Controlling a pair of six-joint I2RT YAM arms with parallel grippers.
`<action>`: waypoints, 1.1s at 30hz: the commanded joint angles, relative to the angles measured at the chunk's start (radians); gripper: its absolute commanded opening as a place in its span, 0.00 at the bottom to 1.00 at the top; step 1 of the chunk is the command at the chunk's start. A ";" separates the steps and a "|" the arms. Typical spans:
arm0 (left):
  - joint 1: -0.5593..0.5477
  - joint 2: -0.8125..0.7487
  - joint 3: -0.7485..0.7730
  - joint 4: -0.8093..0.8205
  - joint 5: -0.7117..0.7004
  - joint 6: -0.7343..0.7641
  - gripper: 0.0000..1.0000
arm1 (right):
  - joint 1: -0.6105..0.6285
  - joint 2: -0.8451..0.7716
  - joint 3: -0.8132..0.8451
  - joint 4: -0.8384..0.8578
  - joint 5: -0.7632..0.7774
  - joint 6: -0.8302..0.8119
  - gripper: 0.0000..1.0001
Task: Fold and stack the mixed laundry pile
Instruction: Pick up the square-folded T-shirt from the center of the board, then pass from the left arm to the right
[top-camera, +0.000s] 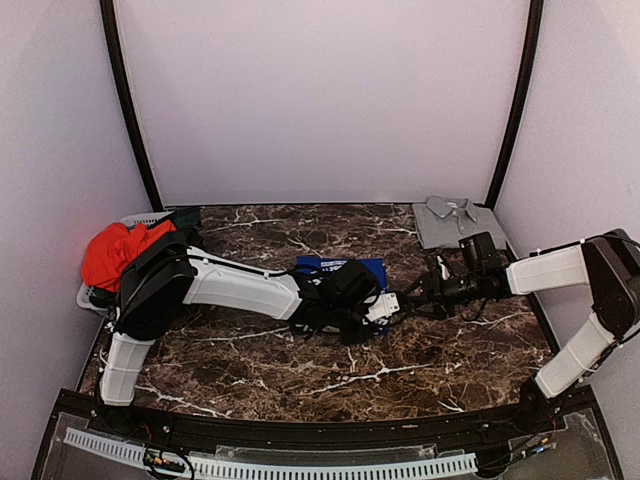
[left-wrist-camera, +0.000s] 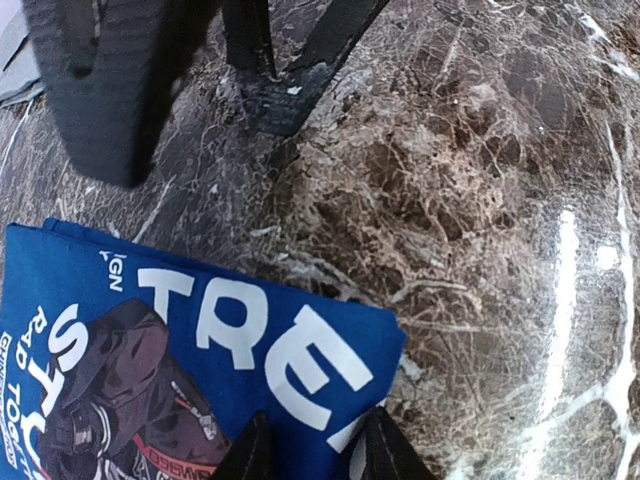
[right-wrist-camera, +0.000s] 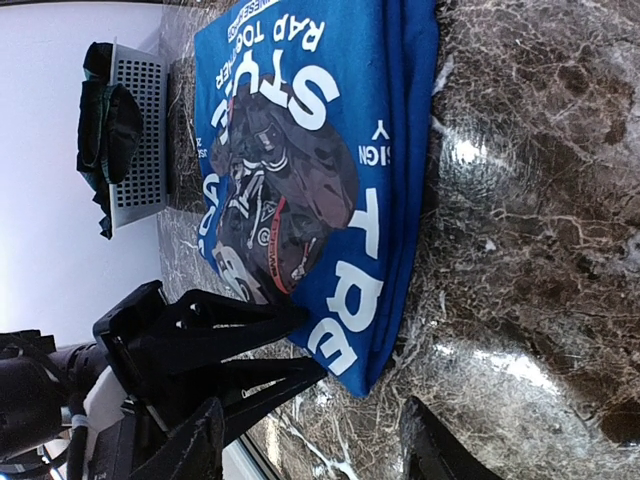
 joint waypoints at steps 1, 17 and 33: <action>-0.018 0.019 0.037 0.017 0.032 0.044 0.30 | -0.006 0.006 -0.021 0.047 -0.025 0.008 0.56; -0.024 0.052 0.059 0.043 0.059 0.010 0.00 | -0.007 0.038 -0.071 0.147 -0.040 0.072 0.55; -0.023 0.006 0.072 0.157 0.161 -0.123 0.00 | 0.016 0.206 -0.042 0.360 -0.031 0.260 0.67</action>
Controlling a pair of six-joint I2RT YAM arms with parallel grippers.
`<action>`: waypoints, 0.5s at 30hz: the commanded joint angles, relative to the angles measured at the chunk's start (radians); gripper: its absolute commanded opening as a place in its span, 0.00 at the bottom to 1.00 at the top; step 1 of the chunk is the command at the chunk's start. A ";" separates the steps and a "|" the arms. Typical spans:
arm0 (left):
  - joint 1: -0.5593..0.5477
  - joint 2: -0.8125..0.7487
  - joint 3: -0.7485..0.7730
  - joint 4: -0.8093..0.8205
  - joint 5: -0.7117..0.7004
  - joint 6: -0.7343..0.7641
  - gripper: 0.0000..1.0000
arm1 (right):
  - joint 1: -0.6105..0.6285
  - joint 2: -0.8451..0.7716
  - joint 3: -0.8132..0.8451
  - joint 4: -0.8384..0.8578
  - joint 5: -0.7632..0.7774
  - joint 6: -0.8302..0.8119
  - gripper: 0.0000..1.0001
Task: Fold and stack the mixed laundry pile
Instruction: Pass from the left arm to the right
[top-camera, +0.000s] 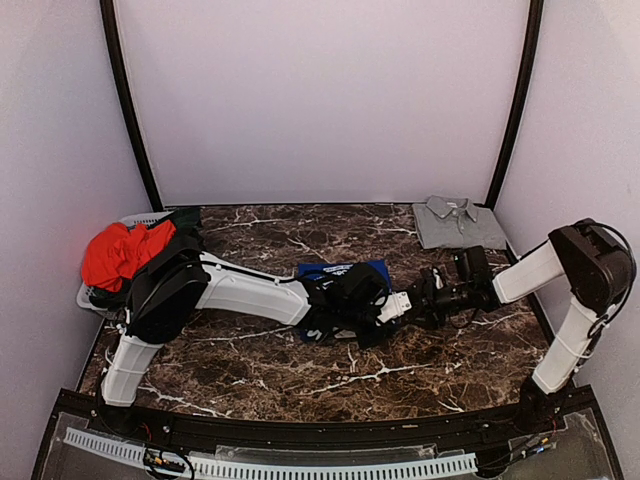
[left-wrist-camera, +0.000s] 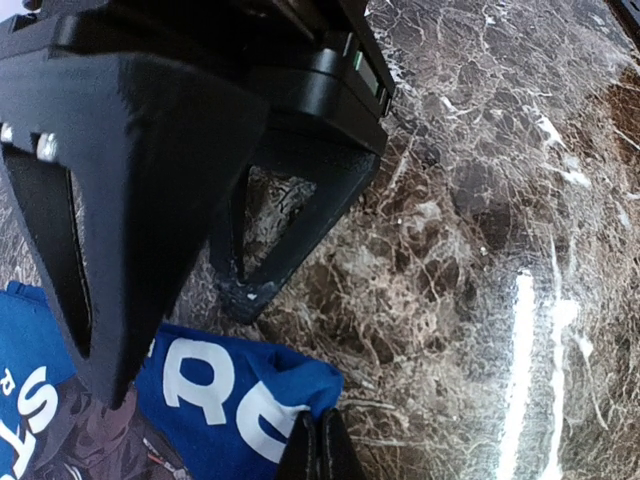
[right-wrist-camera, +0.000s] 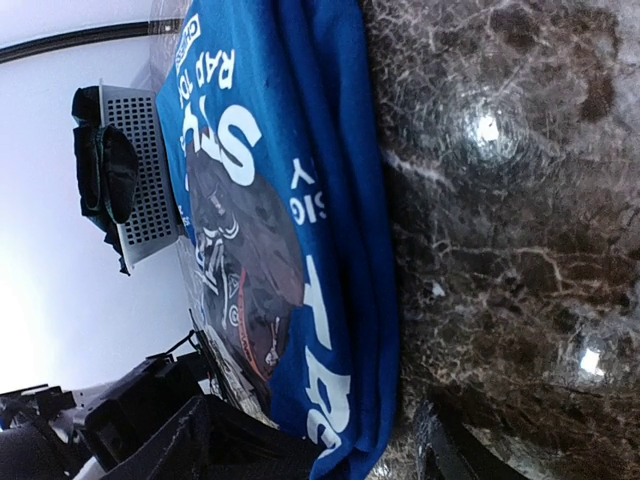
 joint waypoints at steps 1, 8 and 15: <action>-0.004 -0.063 0.022 0.035 0.022 -0.030 0.00 | 0.011 0.036 0.020 0.070 -0.007 0.055 0.67; -0.004 -0.088 0.011 0.063 0.004 -0.032 0.00 | 0.038 0.043 0.030 0.019 0.009 0.102 0.66; -0.004 -0.102 0.013 0.068 -0.005 -0.016 0.00 | 0.040 -0.039 -0.001 -0.053 0.048 0.108 0.68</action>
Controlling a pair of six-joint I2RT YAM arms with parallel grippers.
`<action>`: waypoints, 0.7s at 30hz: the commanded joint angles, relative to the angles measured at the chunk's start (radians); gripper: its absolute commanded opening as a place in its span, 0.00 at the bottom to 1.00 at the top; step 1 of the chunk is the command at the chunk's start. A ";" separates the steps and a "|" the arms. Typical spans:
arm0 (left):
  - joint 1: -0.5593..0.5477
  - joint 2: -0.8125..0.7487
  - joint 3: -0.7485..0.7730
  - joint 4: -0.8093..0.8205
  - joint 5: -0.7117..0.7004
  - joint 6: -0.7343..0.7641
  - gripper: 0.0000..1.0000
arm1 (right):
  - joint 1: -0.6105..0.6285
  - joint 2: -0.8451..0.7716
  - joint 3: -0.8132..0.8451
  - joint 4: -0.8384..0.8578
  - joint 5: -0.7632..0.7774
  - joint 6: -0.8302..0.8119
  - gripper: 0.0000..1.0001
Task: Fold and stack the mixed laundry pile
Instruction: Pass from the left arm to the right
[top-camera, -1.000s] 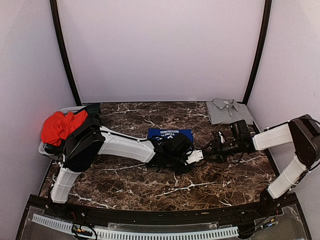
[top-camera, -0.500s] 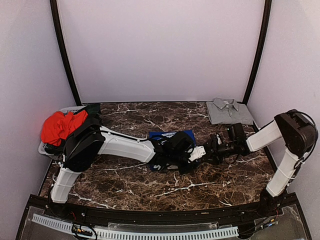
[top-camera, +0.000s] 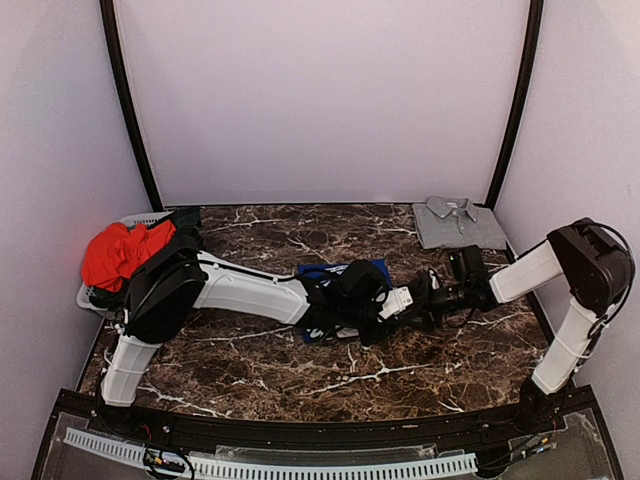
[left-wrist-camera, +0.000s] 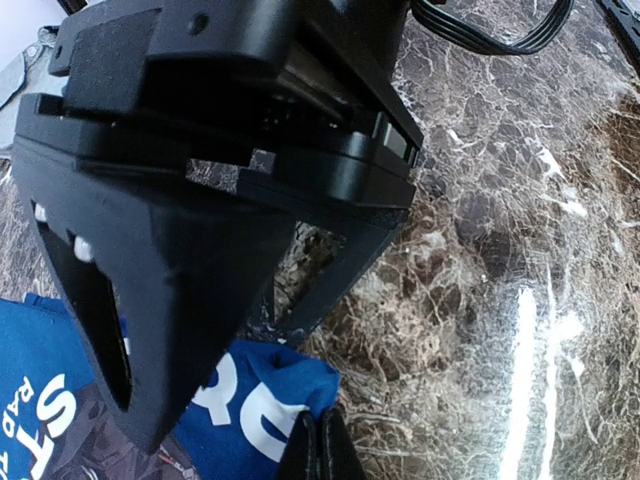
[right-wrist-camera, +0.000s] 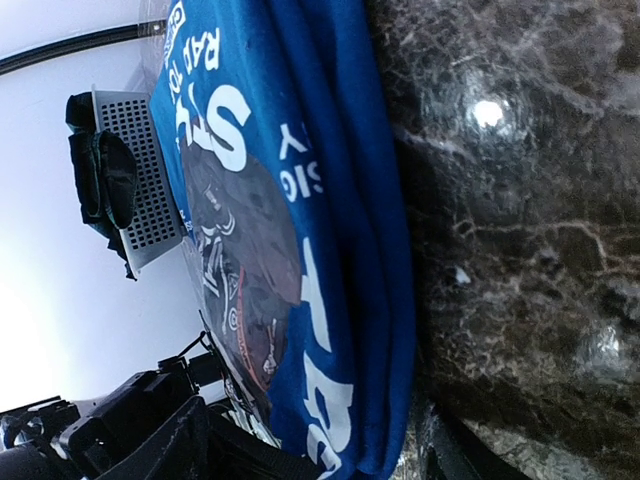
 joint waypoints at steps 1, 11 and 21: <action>-0.004 -0.095 0.014 0.035 0.007 0.003 0.00 | 0.006 -0.050 -0.031 -0.030 0.036 0.035 0.68; -0.004 -0.135 -0.034 0.079 0.079 0.004 0.00 | 0.010 0.103 0.033 0.184 -0.091 0.137 0.56; -0.005 -0.179 -0.103 0.084 0.165 0.060 0.00 | 0.012 0.195 0.077 0.249 -0.235 0.173 0.51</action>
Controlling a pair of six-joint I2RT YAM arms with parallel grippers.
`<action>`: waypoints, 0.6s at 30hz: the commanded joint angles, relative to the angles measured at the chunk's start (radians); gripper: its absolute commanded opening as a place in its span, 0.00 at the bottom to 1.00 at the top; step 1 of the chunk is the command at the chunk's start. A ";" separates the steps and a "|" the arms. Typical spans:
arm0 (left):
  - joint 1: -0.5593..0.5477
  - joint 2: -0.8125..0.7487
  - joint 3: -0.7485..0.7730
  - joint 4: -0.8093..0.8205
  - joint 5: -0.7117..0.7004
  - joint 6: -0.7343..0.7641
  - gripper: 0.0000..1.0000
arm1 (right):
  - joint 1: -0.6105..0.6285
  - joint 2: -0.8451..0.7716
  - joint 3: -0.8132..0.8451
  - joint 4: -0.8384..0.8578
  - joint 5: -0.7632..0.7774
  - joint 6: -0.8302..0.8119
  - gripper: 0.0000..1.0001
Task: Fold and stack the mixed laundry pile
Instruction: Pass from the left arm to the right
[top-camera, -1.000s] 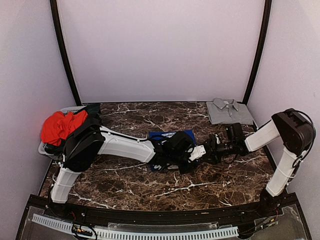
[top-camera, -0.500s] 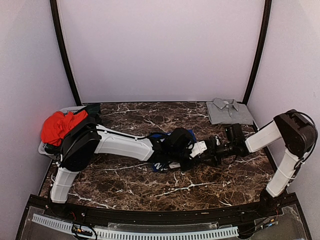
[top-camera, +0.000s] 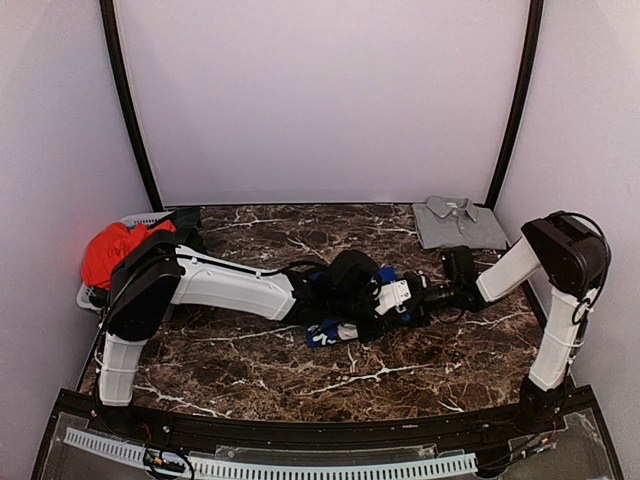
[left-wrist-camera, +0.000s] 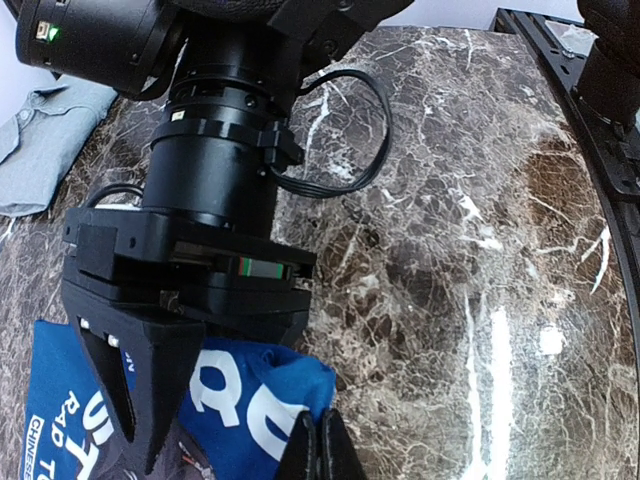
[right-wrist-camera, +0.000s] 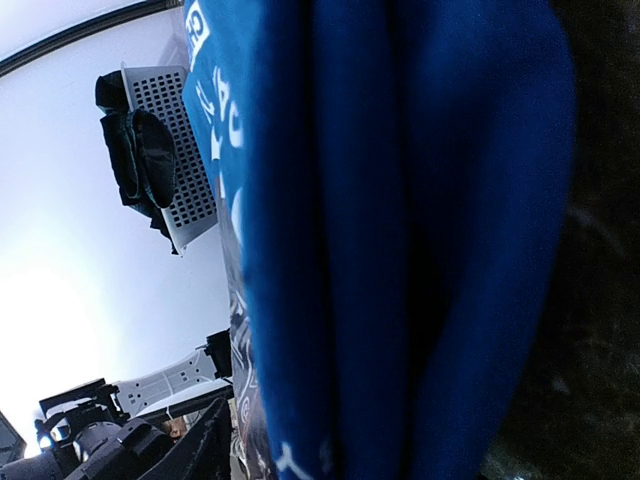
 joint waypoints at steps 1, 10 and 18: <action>-0.005 -0.081 -0.041 0.027 0.075 0.037 0.00 | 0.006 0.056 0.020 0.097 -0.100 0.041 0.51; -0.006 -0.094 -0.066 0.041 0.119 0.048 0.00 | 0.021 0.122 0.055 0.105 -0.126 0.026 0.47; -0.016 -0.095 -0.062 0.034 0.128 0.063 0.00 | 0.029 0.131 0.086 -0.025 -0.115 -0.066 0.19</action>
